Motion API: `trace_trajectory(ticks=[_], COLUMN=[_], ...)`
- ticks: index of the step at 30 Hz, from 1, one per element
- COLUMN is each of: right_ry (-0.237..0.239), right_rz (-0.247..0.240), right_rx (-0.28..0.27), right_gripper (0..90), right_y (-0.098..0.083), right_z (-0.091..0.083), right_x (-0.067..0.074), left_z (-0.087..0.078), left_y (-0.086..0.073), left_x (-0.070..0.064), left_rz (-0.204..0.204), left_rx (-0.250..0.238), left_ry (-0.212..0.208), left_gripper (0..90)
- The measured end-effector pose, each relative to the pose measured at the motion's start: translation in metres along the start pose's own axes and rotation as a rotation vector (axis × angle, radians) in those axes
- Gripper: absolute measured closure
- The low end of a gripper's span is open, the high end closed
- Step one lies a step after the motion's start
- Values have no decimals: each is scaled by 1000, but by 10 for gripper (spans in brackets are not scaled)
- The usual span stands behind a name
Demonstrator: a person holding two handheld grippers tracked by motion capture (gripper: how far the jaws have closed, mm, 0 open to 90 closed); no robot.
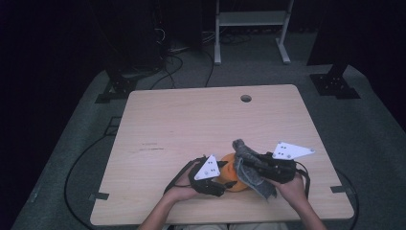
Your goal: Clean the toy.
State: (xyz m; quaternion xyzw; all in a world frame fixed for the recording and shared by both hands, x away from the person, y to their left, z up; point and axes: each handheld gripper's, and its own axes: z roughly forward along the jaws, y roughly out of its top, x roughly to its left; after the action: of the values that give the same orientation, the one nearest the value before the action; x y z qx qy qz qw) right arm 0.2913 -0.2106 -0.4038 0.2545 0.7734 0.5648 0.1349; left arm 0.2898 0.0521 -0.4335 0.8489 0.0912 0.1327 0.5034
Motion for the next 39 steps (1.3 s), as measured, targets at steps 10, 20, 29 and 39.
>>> trace_trajectory(ticks=[10,20,29,39], right_ry=[60,-40,-52,-53], right_rz=[-29,90,144,198], right_rx=[-22,15,-5,34], right_gripper=[764,765,764,764], right_y=[10,-12,-20,-36], right_z=[-1,-9,-21,-17], right_x=[13,-26,-37,-48], left_z=[5,2,1,-7], left_y=[6,1,-3,-10], left_x=[-13,-5,-1,11], left_rz=[112,66,30,-23], left_rx=[45,20,11,22], left_ry=[-15,-18,-11,-3], left_gripper=[334,322,282,274])
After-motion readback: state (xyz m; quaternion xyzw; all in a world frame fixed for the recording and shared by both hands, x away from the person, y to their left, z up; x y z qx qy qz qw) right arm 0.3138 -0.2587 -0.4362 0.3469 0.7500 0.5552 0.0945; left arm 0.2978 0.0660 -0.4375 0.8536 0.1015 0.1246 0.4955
